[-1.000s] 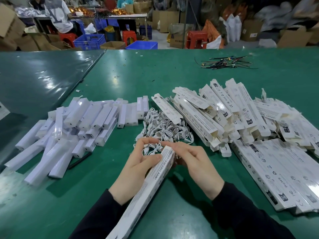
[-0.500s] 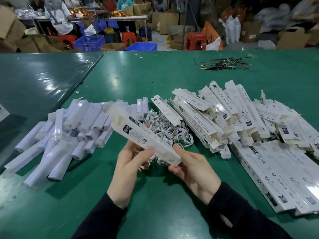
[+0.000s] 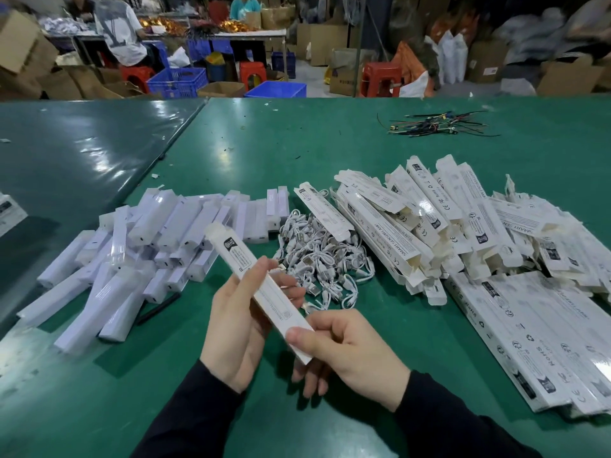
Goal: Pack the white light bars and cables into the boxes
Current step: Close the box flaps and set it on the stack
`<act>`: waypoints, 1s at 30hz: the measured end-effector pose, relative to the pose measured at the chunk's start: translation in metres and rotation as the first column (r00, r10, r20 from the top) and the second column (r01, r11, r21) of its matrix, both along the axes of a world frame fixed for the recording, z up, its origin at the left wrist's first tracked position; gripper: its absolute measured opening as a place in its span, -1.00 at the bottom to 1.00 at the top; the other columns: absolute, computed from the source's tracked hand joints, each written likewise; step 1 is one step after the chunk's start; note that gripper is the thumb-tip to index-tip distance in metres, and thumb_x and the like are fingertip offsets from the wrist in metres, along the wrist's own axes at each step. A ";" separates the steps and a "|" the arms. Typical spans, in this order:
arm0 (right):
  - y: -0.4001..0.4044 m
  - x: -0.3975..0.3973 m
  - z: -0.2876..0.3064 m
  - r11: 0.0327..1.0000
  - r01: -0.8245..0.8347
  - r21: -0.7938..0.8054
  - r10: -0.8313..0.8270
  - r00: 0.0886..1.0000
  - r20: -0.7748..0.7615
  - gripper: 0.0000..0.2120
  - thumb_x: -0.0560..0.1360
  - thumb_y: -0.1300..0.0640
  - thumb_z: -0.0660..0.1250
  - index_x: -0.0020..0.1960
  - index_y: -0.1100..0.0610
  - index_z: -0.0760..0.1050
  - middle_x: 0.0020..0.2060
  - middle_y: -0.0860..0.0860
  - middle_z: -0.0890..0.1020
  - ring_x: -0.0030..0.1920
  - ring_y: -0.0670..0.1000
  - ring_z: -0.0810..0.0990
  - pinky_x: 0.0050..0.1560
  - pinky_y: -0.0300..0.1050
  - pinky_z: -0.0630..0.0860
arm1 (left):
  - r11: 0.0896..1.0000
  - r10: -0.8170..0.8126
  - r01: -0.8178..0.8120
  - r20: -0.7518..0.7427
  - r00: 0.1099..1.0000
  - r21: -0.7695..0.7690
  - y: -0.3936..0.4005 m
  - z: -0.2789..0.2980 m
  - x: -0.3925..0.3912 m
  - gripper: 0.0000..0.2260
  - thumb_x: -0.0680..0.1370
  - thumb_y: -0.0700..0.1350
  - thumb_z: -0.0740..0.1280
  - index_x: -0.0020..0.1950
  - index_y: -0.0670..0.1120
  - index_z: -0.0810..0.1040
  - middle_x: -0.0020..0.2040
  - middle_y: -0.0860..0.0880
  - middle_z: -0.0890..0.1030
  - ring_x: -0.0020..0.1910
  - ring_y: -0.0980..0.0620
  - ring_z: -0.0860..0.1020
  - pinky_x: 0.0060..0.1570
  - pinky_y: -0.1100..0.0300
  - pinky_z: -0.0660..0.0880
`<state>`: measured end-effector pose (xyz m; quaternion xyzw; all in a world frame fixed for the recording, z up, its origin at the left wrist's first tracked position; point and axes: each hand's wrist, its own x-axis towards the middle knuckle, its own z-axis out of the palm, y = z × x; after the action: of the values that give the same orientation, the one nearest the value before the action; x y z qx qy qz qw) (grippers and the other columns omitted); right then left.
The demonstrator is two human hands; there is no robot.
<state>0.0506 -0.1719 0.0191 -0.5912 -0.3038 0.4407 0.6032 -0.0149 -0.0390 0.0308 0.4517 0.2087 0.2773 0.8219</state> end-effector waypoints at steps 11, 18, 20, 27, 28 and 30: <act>0.077 0.058 0.007 0.951 0.294 -0.095 -0.051 0.455 0.889 -0.68 0.56 0.09 0.30 0.30 0.03 0.43 0.17 -0.04 0.56 0.15 -0.06 0.52 0.27 -0.04 0.45 | 0.965 0.256 -0.259 -0.057 0.965 -0.044 0.024 -0.008 -0.003 -0.87 0.59 -0.05 0.30 0.00 -0.09 0.43 -0.42 0.03 0.43 -0.54 0.09 0.40 -0.48 0.23 0.45; 0.166 0.095 0.019 0.744 0.622 -0.245 0.212 0.128 0.969 -0.47 0.56 -0.14 0.24 0.40 0.16 0.28 0.29 0.13 0.47 0.32 0.17 0.39 0.31 0.14 0.20 | 0.962 0.270 -0.272 -0.096 0.958 -0.013 0.023 -0.010 -0.002 -0.85 0.59 -0.02 0.32 -0.05 -0.08 0.43 -0.41 0.01 0.42 -0.53 0.10 0.40 -0.51 0.25 0.43; 0.172 0.103 0.019 0.715 0.636 -0.288 0.243 0.161 0.957 -0.55 0.56 -0.01 0.25 0.36 0.19 0.32 0.22 0.11 0.55 0.30 0.15 0.43 0.35 0.12 0.17 | 0.963 0.265 -0.268 -0.110 0.958 -0.016 0.023 -0.010 -0.002 -0.84 0.59 -0.03 0.32 -0.08 -0.09 0.42 -0.42 0.01 0.41 -0.54 0.10 0.38 -0.52 0.26 0.42; 0.125 0.095 0.029 0.861 0.501 0.089 -0.334 0.425 0.841 -0.78 0.50 0.13 0.39 0.13 0.11 0.56 -0.07 0.01 0.67 -0.07 0.06 0.62 0.12 0.03 0.51 | 0.999 0.047 -0.050 -0.137 0.989 -0.018 0.022 -0.010 -0.002 -0.81 0.59 -0.01 0.30 -0.09 -0.12 0.45 -0.46 0.00 0.39 -0.54 0.08 0.33 -0.55 0.24 0.35; 0.111 0.089 0.034 0.861 0.481 0.165 -0.440 0.543 0.715 -0.80 0.47 0.17 0.44 0.09 0.11 0.60 -0.08 0.01 0.68 -0.13 0.06 0.65 0.00 0.03 0.59 | 1.000 0.006 -0.007 -0.144 0.990 -0.006 0.021 -0.010 -0.002 -0.80 0.58 0.01 0.31 -0.07 -0.12 0.46 -0.46 -0.01 0.39 -0.55 0.07 0.32 -0.56 0.24 0.34; 0.078 0.079 0.042 0.850 0.469 0.240 -0.527 0.755 0.392 -0.77 0.42 0.28 0.49 0.04 0.09 0.63 -0.08 0.06 0.69 -0.22 0.05 0.69 -0.20 -0.06 0.65 | 0.996 -0.086 0.087 -0.144 0.986 0.005 0.017 -0.009 -0.003 -0.73 0.55 0.08 0.31 0.00 -0.13 0.46 -0.45 -0.02 0.39 -0.56 0.06 0.31 -0.57 0.23 0.33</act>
<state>0.1296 -0.0939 0.0608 -0.6953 -0.2919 0.0973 0.6495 -0.0178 -0.0221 0.0220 0.4840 0.2461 0.2092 0.8133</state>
